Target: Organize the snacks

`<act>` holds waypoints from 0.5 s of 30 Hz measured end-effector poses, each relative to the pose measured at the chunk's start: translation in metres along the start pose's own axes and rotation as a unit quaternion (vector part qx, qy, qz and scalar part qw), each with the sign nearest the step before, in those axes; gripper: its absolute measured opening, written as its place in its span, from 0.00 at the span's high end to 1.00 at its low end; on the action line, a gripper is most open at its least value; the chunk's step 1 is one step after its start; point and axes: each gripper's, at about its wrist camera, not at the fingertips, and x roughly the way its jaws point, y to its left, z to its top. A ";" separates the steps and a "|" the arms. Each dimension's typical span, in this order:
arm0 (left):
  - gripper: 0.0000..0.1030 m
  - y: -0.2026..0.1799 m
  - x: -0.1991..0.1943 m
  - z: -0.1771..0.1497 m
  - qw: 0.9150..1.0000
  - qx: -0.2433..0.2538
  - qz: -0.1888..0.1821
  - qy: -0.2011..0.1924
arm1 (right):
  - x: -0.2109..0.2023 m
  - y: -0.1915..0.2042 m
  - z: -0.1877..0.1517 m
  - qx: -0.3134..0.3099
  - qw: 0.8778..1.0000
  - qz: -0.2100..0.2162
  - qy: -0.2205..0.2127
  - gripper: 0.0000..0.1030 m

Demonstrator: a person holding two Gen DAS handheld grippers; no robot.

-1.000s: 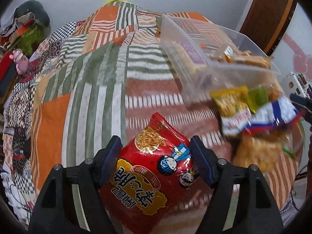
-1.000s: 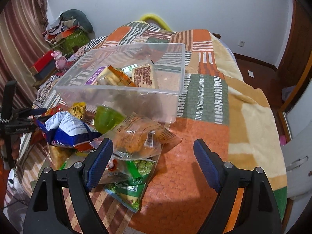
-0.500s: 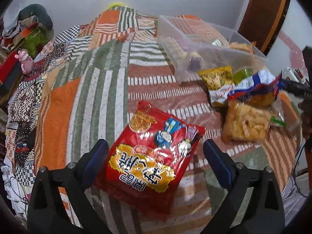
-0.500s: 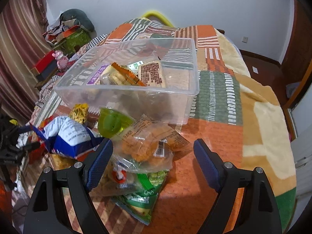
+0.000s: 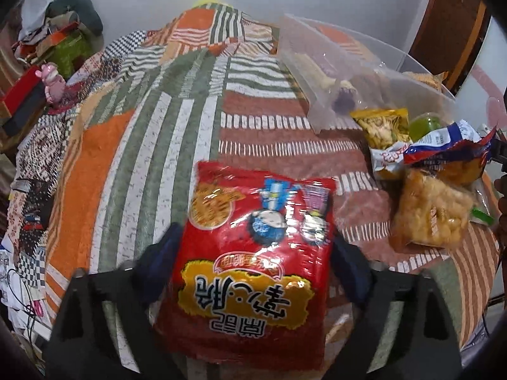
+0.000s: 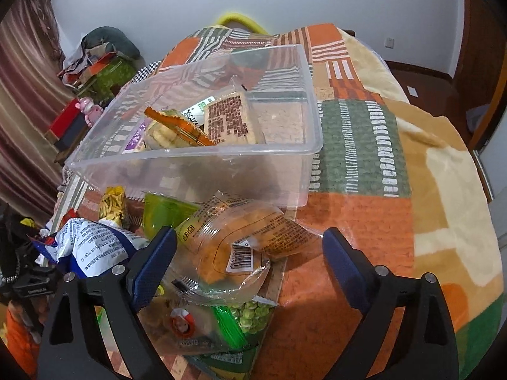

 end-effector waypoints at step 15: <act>0.35 -0.007 -0.034 0.007 0.999 -0.018 -0.020 -0.041 | 0.012 0.005 0.005 -0.033 0.999 -0.002 0.022 0.03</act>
